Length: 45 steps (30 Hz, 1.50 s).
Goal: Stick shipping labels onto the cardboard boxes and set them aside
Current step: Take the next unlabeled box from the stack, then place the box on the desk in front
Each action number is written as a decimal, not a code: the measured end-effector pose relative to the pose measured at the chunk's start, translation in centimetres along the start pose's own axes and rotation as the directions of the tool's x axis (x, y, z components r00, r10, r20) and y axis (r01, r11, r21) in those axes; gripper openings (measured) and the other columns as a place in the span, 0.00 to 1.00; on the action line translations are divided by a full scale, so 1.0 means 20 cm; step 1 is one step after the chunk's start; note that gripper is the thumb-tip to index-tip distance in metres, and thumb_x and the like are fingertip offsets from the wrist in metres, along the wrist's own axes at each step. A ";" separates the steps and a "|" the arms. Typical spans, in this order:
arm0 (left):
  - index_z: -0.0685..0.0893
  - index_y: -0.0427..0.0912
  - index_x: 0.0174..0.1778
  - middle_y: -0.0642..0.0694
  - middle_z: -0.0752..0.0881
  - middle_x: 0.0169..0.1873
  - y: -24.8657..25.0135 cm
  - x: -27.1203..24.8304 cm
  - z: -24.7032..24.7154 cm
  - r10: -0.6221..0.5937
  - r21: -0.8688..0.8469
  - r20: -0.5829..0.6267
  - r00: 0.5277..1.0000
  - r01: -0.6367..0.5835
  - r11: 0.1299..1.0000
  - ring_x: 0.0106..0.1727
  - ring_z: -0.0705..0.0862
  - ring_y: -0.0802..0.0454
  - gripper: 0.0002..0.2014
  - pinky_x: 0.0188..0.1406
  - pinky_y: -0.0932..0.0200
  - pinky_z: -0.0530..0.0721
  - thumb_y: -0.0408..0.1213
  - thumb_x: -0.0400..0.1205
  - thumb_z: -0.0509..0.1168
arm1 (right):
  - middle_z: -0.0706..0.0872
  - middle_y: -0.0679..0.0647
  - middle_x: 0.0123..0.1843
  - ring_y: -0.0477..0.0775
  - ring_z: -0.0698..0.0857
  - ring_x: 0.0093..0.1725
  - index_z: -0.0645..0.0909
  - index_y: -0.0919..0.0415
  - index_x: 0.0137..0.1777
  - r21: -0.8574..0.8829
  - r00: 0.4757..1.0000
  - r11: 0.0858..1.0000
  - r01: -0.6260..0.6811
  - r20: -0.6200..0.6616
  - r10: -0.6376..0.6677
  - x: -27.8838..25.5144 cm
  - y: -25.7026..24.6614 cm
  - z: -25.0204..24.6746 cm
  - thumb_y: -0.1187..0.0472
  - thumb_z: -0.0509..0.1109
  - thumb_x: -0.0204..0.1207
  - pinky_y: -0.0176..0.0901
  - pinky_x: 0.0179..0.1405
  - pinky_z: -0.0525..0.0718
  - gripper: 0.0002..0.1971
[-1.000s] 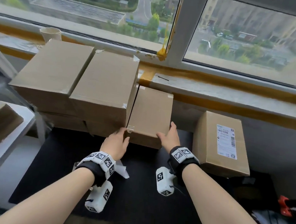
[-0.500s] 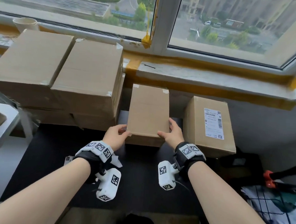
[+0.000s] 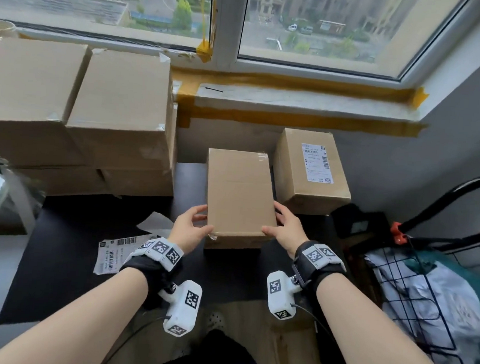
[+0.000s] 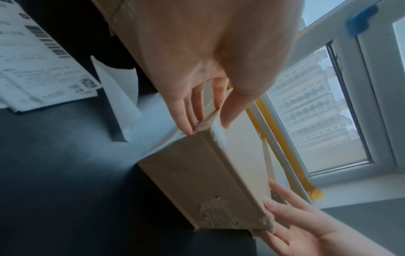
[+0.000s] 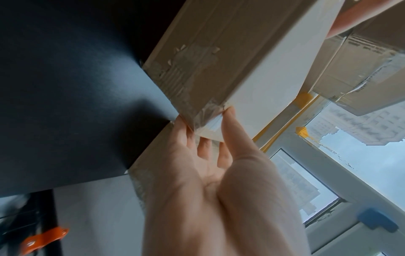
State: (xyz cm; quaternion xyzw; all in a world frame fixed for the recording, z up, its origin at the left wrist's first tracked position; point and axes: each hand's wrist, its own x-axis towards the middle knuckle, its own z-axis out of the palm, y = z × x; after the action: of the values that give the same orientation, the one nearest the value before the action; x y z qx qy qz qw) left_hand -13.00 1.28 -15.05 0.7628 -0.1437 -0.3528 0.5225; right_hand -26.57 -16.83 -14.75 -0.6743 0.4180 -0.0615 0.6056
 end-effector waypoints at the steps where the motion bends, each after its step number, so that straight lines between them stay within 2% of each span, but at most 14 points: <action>1: 0.73 0.36 0.72 0.41 0.81 0.60 -0.01 -0.03 0.01 0.010 0.008 0.011 1.000 -0.010 1.000 0.65 0.80 0.46 0.27 0.65 0.50 0.80 0.22 0.75 0.68 | 0.72 0.62 0.76 0.54 0.69 0.77 0.62 0.63 0.80 0.000 1.000 1.000 -0.001 -0.012 0.001 -0.04 0.01 -0.01 0.80 0.71 0.68 0.48 0.73 0.73 0.40; 4: 0.71 0.35 0.74 0.42 0.80 0.63 -0.04 -0.10 0.06 0.044 -0.015 0.048 0.998 -0.043 0.999 0.66 0.79 0.47 0.31 0.68 0.51 0.78 0.18 0.74 0.68 | 0.73 0.61 0.75 0.54 0.70 0.76 0.63 0.62 0.79 -0.003 0.999 1.000 -0.004 -0.032 0.004 -0.12 0.07 -0.04 0.79 0.71 0.68 0.51 0.73 0.74 0.39; 7: 0.68 0.32 0.75 0.49 0.76 0.62 -0.05 -0.16 0.11 0.080 -0.056 0.077 0.994 -0.075 0.996 0.63 0.78 0.53 0.31 0.65 0.56 0.78 0.15 0.75 0.64 | 0.73 0.59 0.76 0.54 0.68 0.78 0.64 0.59 0.79 -0.027 0.999 1.000 -0.006 -0.032 0.005 -0.17 0.10 -0.08 0.77 0.72 0.69 0.55 0.74 0.74 0.39; 10: 0.66 0.34 0.77 0.53 0.74 0.63 -0.06 -0.19 0.15 0.078 -0.058 0.090 0.993 -0.073 0.996 0.60 0.81 0.50 0.32 0.64 0.54 0.79 0.15 0.76 0.63 | 0.73 0.59 0.76 0.54 0.68 0.78 0.64 0.59 0.79 -0.042 1.000 0.999 0.002 -0.026 -0.003 -0.20 0.13 -0.11 0.77 0.73 0.69 0.56 0.73 0.74 0.39; 12: 0.65 0.35 0.78 0.51 0.75 0.68 -0.07 -0.20 0.16 0.077 -0.034 0.090 0.993 -0.074 0.997 0.62 0.81 0.49 0.32 0.63 0.57 0.81 0.16 0.77 0.63 | 0.74 0.60 0.75 0.54 0.69 0.77 0.64 0.59 0.79 -0.048 1.000 0.999 0.009 -0.018 -0.010 -0.21 0.13 -0.12 0.77 0.73 0.69 0.53 0.72 0.76 0.39; 15: 0.63 0.36 0.79 0.48 0.74 0.71 -0.08 -0.20 0.18 0.068 0.014 0.071 0.995 -0.070 0.997 0.64 0.80 0.49 0.32 0.58 0.67 0.81 0.18 0.78 0.61 | 0.74 0.61 0.74 0.52 0.73 0.73 0.63 0.60 0.80 -0.045 1.000 0.999 0.025 0.014 -0.024 -0.23 0.13 -0.13 0.76 0.72 0.70 0.42 0.66 0.77 0.38; 17: 0.61 0.38 0.80 0.43 0.71 0.75 -0.08 -0.21 0.17 0.057 0.140 0.036 0.998 -0.061 0.988 0.72 0.76 0.45 0.31 0.67 0.59 0.77 0.24 0.80 0.63 | 0.74 0.57 0.74 0.50 0.73 0.72 0.64 0.58 0.79 -0.100 0.999 0.994 0.046 0.014 -0.045 -0.23 0.12 -0.14 0.72 0.72 0.72 0.38 0.64 0.74 0.36; 19: 0.61 0.43 0.81 0.39 0.74 0.74 -0.08 -0.23 0.14 0.060 0.320 -0.022 0.998 -0.050 0.946 0.73 0.74 0.41 0.30 0.72 0.52 0.73 0.33 0.82 0.62 | 0.73 0.53 0.76 0.52 0.71 0.75 0.65 0.56 0.79 -0.260 0.996 0.962 0.087 -0.012 -0.093 -0.24 0.10 -0.15 0.66 0.71 0.75 0.39 0.68 0.70 0.32; 21: 0.61 0.47 0.80 0.38 0.75 0.73 -0.07 -0.27 0.10 0.098 0.485 -0.064 0.993 -0.055 0.873 0.72 0.75 0.40 0.28 0.71 0.51 0.72 0.39 0.84 0.59 | 0.71 0.54 0.77 0.54 0.69 0.77 0.66 0.58 0.78 -0.425 0.987 0.895 0.137 -0.014 -0.158 -0.25 0.08 -0.14 0.62 0.69 0.77 0.41 0.73 0.66 0.29; 23: 0.62 0.44 0.80 0.43 0.65 0.80 -0.07 -0.30 0.05 0.164 0.610 -0.055 0.985 -0.097 0.787 0.79 0.67 0.46 0.26 0.76 0.55 0.63 0.40 0.85 0.56 | 0.71 0.55 0.78 0.53 0.68 0.78 0.68 0.59 0.77 -0.508 0.976 0.839 0.196 0.014 -0.220 -0.26 0.06 -0.12 0.60 0.68 0.78 0.42 0.76 0.63 0.27; 25: 0.61 0.41 0.80 0.43 0.60 0.81 -0.08 -0.33 -0.03 0.220 0.713 -0.033 0.975 -0.131 0.688 0.82 0.59 0.49 0.25 0.79 0.56 0.56 0.42 0.86 0.54 | 0.72 0.55 0.77 0.53 0.68 0.78 0.70 0.59 0.75 -0.551 0.958 0.790 0.270 0.068 -0.280 -0.27 0.02 -0.06 0.59 0.67 0.79 0.41 0.76 0.62 0.25; 29: 0.63 0.40 0.79 0.42 0.61 0.81 -0.14 -0.37 -0.22 0.270 0.840 -0.013 0.963 -0.136 0.526 0.81 0.59 0.47 0.24 0.80 0.57 0.54 0.44 0.87 0.51 | 0.73 0.54 0.77 0.52 0.68 0.78 0.71 0.59 0.75 -0.585 0.925 0.721 0.372 0.170 -0.340 -0.29 -0.06 0.15 0.58 0.65 0.80 0.40 0.77 0.60 0.23; 38: 0.64 0.43 0.79 0.44 0.61 0.81 -0.44 -0.46 -0.72 0.225 0.892 -0.029 0.974 -0.077 0.445 0.81 0.60 0.48 0.24 0.79 0.56 0.59 0.46 0.87 0.49 | 0.69 0.52 0.79 0.51 0.66 0.79 0.70 0.56 0.76 -0.611 0.861 0.608 0.508 0.366 -0.352 -0.35 -0.09 0.86 0.58 0.63 0.81 0.42 0.79 0.60 0.23; 45: 0.62 0.43 0.79 0.44 0.62 0.81 -0.73 -0.42 -0.93 0.127 0.908 0.060 0.990 -0.107 0.405 0.82 0.60 0.47 0.24 0.80 0.54 0.59 0.46 0.87 0.49 | 0.65 0.51 0.81 0.51 0.63 0.80 0.67 0.54 0.78 -0.667 0.872 0.572 0.477 0.442 -0.212 -0.30 0.04 1.30 0.57 0.60 0.82 0.43 0.79 0.59 0.23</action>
State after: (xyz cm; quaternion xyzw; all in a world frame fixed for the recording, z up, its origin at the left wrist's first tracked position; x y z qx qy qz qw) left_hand -8.23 25.22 -21.12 0.9151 -0.3598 -0.1744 0.0515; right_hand -15.64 6.97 -19.64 -0.9339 0.1611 0.1085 0.3001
